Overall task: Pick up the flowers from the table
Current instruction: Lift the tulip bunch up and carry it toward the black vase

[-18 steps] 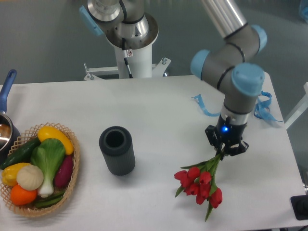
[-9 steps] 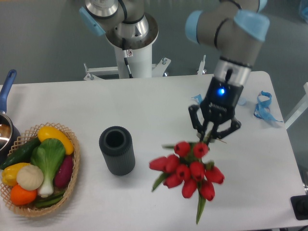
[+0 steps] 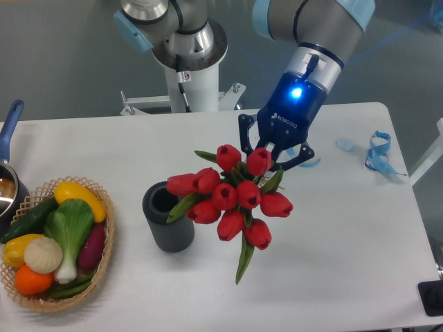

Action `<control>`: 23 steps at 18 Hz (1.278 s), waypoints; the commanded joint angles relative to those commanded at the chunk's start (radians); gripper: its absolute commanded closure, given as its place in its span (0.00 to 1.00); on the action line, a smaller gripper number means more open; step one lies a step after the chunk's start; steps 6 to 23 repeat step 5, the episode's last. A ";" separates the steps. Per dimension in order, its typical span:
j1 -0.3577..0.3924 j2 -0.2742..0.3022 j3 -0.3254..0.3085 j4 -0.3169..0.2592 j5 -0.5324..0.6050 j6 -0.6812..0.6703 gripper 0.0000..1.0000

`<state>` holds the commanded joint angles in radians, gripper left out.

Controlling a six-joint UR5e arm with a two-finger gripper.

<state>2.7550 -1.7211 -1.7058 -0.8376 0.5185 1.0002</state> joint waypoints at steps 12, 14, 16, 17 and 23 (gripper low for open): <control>0.000 -0.002 0.003 -0.002 0.000 0.000 0.91; 0.000 -0.002 0.003 -0.002 0.000 0.000 0.91; 0.000 -0.002 0.003 -0.002 0.000 0.000 0.91; 0.000 -0.002 0.003 -0.002 0.000 0.000 0.91; 0.000 -0.002 0.003 -0.002 0.000 0.000 0.91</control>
